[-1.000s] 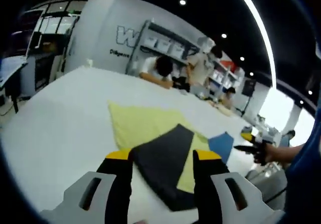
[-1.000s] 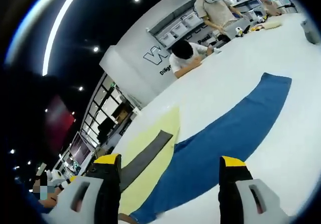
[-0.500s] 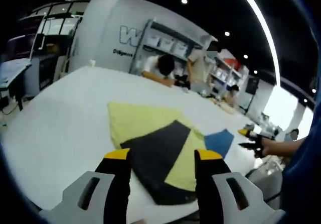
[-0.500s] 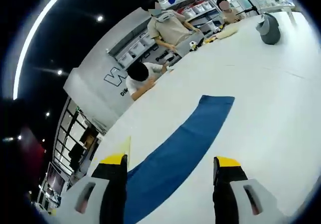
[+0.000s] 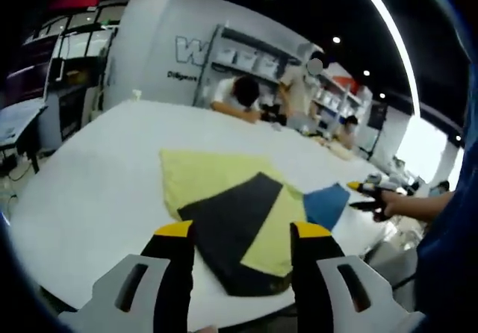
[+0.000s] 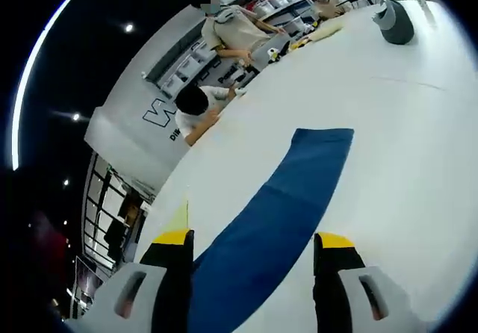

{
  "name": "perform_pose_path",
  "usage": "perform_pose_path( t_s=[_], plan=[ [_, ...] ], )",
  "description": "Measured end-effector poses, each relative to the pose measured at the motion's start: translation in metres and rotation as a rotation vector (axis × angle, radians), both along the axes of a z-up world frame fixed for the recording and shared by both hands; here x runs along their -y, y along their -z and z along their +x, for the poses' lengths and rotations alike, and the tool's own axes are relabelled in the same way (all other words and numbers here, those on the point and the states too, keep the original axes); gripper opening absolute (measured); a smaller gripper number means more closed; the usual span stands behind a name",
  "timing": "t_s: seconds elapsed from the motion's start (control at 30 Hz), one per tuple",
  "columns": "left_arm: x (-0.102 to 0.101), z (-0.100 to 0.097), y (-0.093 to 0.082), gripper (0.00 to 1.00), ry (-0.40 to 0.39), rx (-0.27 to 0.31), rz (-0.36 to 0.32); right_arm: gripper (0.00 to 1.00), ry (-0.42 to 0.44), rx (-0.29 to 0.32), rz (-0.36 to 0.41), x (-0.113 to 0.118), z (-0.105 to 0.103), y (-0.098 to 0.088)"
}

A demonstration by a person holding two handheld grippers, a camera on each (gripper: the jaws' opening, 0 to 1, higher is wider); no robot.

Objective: Fold the garment on the visible template until the final outline fits inside the template.

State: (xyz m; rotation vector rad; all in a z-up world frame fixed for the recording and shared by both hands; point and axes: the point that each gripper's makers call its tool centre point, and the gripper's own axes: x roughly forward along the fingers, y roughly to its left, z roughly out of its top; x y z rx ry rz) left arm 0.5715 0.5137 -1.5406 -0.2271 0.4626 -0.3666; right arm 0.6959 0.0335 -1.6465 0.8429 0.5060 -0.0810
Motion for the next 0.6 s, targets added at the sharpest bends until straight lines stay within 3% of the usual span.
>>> perform_pose_path(
  t_s=[0.3,0.5,0.6],
  plan=[
    [0.010,-0.001,0.003,0.55,0.025,-0.025,0.007,0.62,0.053,0.003,0.038,0.004,-0.007,-0.009],
    [0.008,-0.001,0.005,0.59,0.036,-0.042,0.031,0.57,0.075,-0.018,0.061,0.009,-0.012,-0.002],
    [0.008,-0.001,0.004,0.63,0.037,-0.043,0.032,0.59,0.083,-0.021,0.079,0.009,-0.011,-0.002]
  ],
)
